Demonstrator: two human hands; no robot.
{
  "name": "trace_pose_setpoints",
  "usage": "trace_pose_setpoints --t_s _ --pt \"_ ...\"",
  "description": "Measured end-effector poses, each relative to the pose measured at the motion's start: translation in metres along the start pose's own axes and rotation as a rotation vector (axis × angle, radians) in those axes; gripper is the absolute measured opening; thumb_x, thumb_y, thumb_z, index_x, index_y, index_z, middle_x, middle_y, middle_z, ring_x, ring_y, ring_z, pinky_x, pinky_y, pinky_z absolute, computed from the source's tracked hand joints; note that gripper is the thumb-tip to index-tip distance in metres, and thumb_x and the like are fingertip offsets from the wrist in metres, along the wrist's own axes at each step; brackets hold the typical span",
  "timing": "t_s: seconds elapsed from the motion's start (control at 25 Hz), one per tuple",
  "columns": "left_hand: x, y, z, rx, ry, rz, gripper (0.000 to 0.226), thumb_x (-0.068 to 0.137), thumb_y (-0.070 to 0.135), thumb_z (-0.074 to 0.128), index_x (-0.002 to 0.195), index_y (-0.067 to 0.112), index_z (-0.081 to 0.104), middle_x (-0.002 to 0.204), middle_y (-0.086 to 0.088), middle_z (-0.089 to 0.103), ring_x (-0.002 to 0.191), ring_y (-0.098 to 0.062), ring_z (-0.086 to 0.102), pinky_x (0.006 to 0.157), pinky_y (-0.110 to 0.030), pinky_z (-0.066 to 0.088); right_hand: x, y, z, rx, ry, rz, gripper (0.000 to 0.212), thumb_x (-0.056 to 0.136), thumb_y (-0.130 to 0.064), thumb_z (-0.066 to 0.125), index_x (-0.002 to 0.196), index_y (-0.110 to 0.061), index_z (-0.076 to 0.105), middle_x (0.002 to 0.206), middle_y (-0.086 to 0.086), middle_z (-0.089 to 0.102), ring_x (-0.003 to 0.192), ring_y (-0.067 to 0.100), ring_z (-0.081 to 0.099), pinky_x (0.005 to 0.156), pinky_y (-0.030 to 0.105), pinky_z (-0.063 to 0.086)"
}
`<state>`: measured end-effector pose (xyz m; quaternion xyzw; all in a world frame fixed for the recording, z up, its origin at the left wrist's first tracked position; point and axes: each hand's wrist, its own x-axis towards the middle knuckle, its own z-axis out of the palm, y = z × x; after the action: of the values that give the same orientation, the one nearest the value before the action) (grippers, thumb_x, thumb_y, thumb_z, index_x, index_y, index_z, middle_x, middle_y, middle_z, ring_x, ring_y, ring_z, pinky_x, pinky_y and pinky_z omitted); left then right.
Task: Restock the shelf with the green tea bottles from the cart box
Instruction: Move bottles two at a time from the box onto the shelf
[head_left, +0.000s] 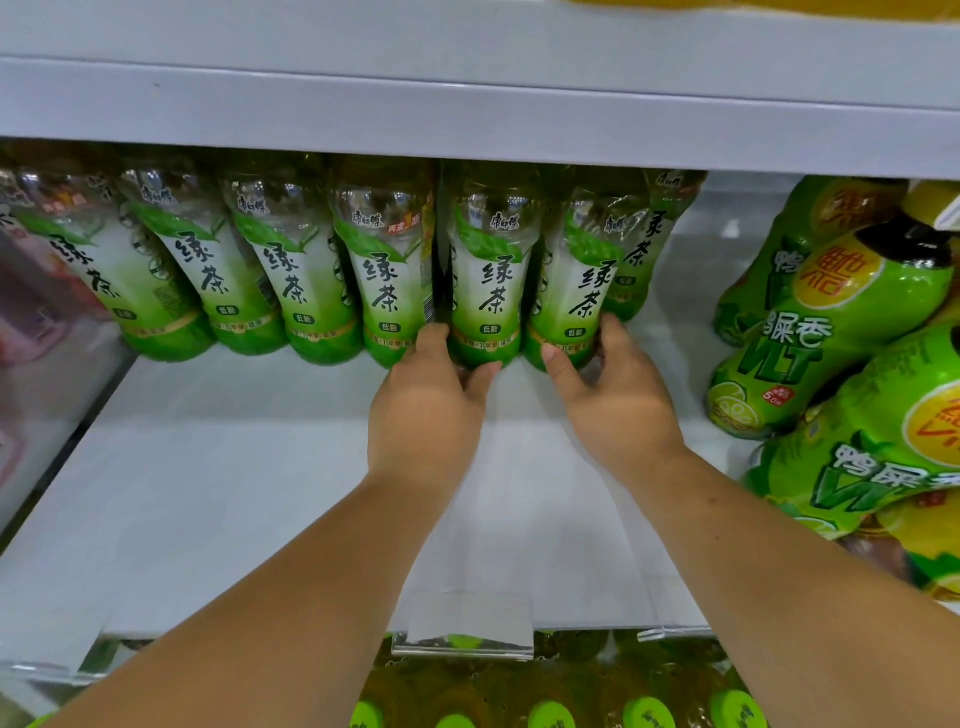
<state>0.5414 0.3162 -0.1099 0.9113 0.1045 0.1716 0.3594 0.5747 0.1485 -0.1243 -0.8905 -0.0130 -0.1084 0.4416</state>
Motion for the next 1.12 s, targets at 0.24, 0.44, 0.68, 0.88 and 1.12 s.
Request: trace_pose_setpoints --t_s 0.24,0.44,0.68,0.88,1.12 --pt "-0.004 -0.003 -0.002 0.0 0.011 0.04 0.04 0.09 0.04 0.068 0.123 0.019 0.059 0.068 0.016 0.056 0.079 -0.018 0.065 0.068 -0.028 0.047 -0.001 -0.001 0.0 -0.033 -0.009 0.02 0.05 0.082 -0.063 0.055 0.126 -0.038 0.051 0.116 -0.012 0.068 0.108 0.014 0.063 0.092 0.041 0.055" --pt "-0.006 -0.002 -0.007 -0.059 0.02 0.009 0.05 0.09 0.048 0.066 0.132 0.022 0.056 0.088 0.011 0.068 0.087 -0.015 0.066 0.077 -0.033 0.054 0.0 -0.001 0.001 -0.117 -0.011 0.041 0.059 0.081 -0.071 0.047 0.129 -0.038 0.048 0.111 -0.008 0.067 0.105 0.019 0.062 0.088 0.043 0.056" --pt "-0.008 -0.001 -0.014 -0.121 -0.028 -0.025 0.056 0.089 0.049 0.066 0.137 0.023 0.054 0.106 0.007 0.064 0.098 -0.015 0.06 0.084 -0.033 0.052 -0.002 -0.005 0.0 -0.051 -0.055 0.073 0.05 0.085 -0.059 0.056 0.129 -0.037 0.05 0.111 -0.008 0.069 0.098 0.015 0.065 0.091 0.041 0.055" --pt "-0.015 0.0 -0.02 -0.13 -0.087 0.046 0.06 0.084 0.045 0.073 0.134 0.018 0.054 0.115 0.0 0.063 0.105 -0.021 0.059 0.085 -0.034 0.051 -0.015 -0.019 -0.01 0.219 -0.032 0.237 0.039 0.094 -0.034 0.064 0.13 -0.029 0.052 0.126 -0.007 0.065 0.119 0.012 0.061 0.106 0.037 0.046" --pt "-0.026 0.004 -0.052 -0.177 -0.258 -0.047 0.057 0.09 0.049 0.063 0.137 0.019 0.051 0.132 0.001 0.058 0.122 -0.021 0.054 0.102 -0.039 0.046 -0.055 -0.044 -0.022 0.205 -0.022 0.34 0.063 0.094 -0.038 0.063 0.15 -0.022 0.04 0.146 -0.002 0.048 0.134 0.016 0.047 0.113 0.039 0.038"
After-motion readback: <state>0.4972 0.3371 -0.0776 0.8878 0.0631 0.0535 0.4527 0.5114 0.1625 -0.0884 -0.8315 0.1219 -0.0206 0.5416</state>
